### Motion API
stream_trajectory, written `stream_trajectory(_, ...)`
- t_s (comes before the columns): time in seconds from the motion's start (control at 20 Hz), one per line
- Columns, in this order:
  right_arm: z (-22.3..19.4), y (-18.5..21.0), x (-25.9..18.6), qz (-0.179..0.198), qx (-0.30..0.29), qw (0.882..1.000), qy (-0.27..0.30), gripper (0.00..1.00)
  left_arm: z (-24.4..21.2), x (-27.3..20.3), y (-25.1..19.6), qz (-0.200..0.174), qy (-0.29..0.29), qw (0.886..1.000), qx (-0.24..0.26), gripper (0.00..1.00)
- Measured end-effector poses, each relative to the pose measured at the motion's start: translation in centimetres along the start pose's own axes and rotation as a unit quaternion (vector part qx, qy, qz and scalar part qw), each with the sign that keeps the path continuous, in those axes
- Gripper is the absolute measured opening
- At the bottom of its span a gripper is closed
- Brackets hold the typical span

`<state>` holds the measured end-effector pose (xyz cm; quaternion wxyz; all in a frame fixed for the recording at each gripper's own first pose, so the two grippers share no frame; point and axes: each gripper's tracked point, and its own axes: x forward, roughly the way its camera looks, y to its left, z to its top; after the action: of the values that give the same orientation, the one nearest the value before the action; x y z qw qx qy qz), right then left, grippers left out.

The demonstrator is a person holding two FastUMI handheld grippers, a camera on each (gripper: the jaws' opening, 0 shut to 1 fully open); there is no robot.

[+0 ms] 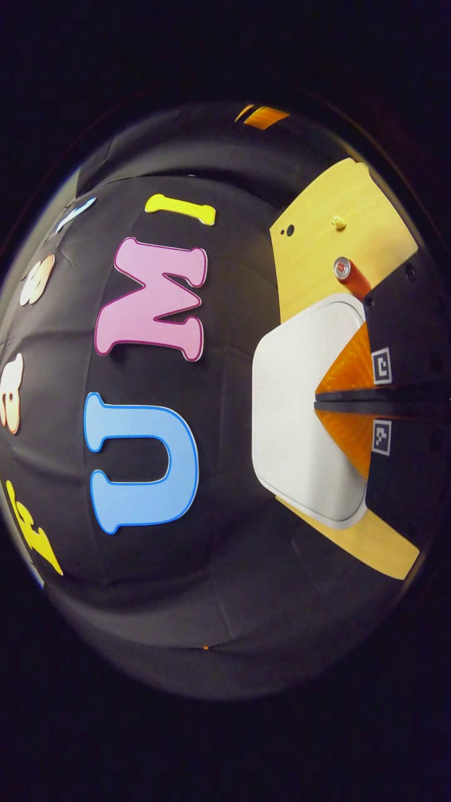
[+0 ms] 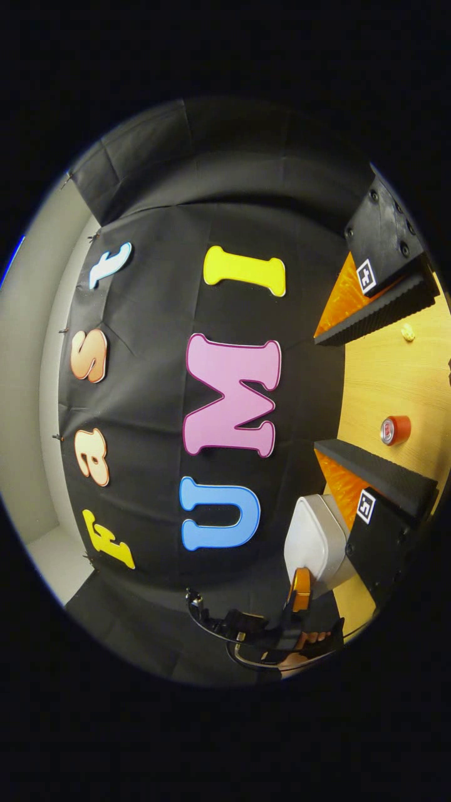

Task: Press the lid of the desktop garbage bin to open it, pick up the crumpled paper on the desktop and throw it into the bin, then pick up the pop can on the desktop and drop it into the bin, and finally close the garbage bin lid.

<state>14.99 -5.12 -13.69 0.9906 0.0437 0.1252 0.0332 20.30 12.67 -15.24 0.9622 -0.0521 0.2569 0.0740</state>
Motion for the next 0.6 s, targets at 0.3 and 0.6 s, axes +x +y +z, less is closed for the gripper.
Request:
stream_trajectory(0.3, -0.7, -0.1, 0.0, 0.001, 0.0, 1.0, 0.011, 0.96, 1.3, -0.6, -0.3, 0.015, -0.02, 0.999, 0.04, 0.06)
stream_trajectory(0.6, 1.0, -1.0, -0.3, -0.007, -0.017, 1.0, -0.005, 0.96, 7.6, -3.5, -1.4, 0.045, -0.119, 0.991, 0.041, 0.06)
